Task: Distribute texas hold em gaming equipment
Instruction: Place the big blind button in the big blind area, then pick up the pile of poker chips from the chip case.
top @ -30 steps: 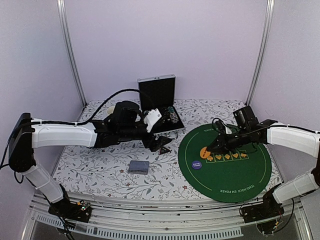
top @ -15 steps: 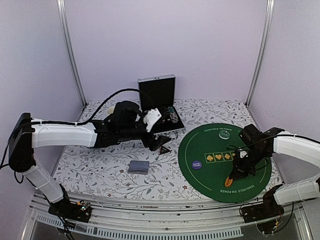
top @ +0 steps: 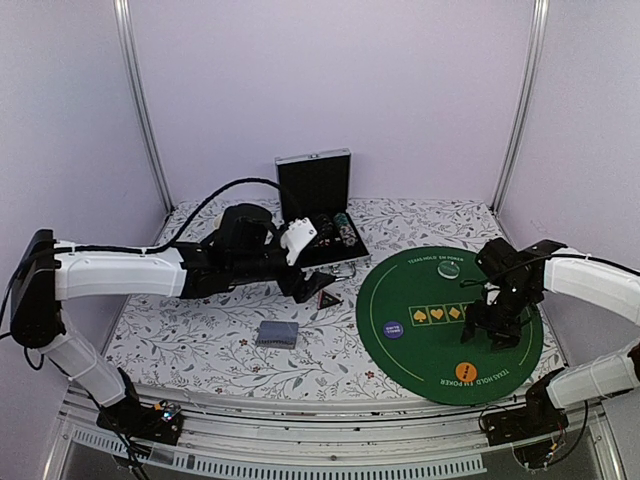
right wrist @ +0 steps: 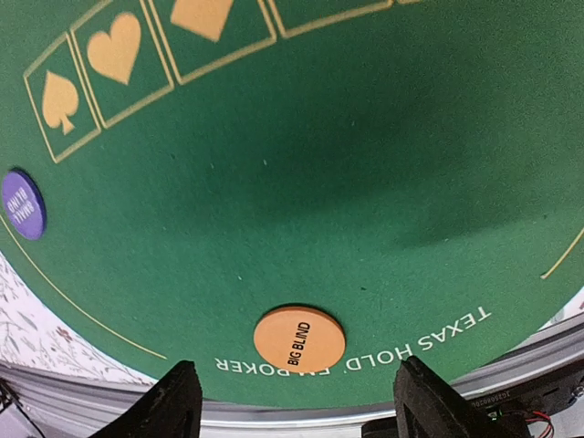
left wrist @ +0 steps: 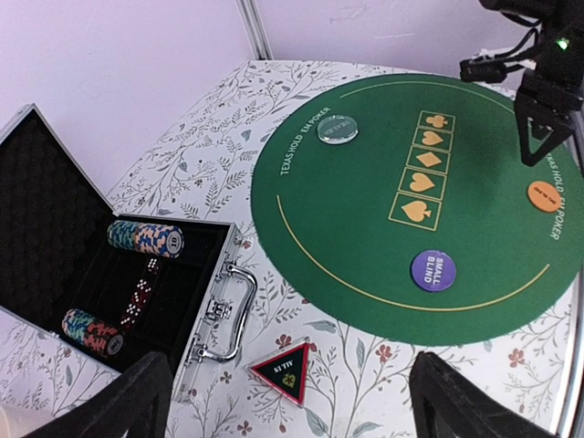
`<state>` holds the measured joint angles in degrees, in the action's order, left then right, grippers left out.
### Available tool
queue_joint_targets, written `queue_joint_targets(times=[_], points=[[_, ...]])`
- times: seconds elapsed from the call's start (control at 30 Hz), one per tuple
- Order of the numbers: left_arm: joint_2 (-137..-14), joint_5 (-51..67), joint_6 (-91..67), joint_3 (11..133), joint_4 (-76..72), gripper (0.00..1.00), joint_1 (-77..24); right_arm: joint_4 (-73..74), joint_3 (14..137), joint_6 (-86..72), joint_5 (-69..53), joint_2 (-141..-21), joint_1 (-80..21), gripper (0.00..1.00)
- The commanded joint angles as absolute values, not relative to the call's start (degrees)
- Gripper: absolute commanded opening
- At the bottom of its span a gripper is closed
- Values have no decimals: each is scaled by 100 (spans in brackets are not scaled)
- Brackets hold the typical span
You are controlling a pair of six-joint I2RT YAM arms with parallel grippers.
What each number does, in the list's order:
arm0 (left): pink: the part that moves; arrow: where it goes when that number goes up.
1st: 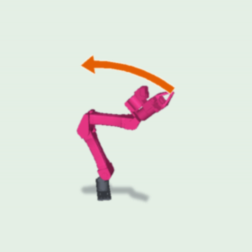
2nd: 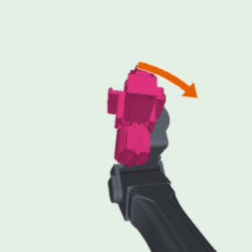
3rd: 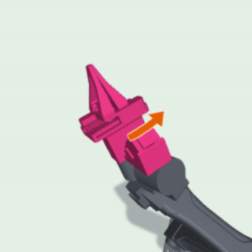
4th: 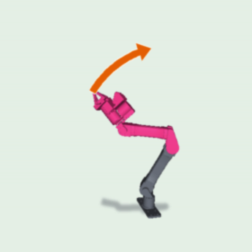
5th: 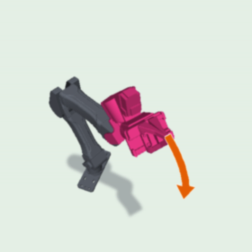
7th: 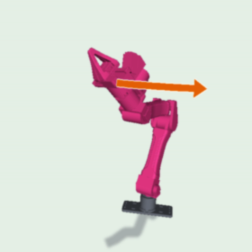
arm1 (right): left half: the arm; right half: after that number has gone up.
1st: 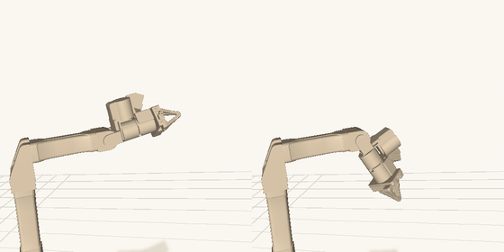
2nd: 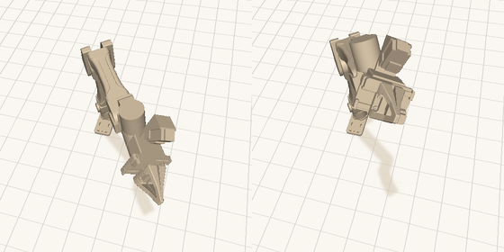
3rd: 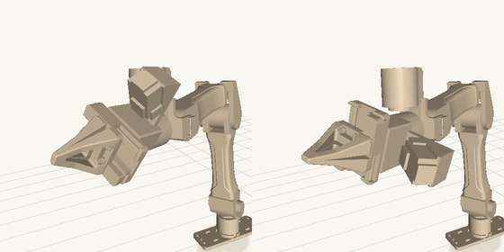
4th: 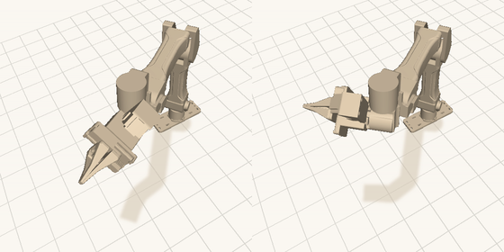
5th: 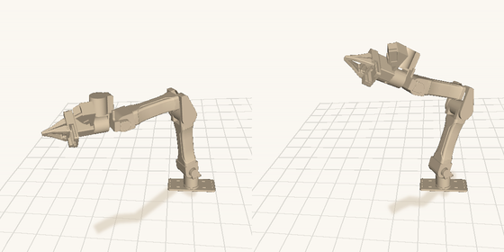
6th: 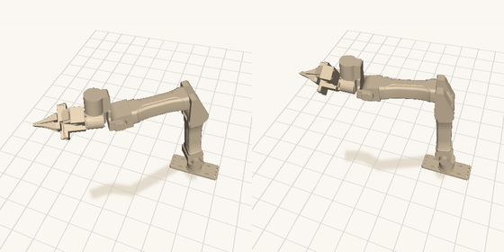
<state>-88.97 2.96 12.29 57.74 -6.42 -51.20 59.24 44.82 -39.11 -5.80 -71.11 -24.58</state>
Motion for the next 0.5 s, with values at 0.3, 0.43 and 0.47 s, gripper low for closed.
queue_joint_targets(times=[0.3,0.43,0.47], points=[[-8601,110,564,6367,94,98,-4373,5666,6490,-2917,127,-7428,-2567,99],[-8835,652,223,6772,399,98,-3916,4869,6565,-2444,-331,-7308,-2551,99],[-8910,731,198,6882,459,98,-3846,4716,6561,-2384,-441,-7297,-2537,99]])
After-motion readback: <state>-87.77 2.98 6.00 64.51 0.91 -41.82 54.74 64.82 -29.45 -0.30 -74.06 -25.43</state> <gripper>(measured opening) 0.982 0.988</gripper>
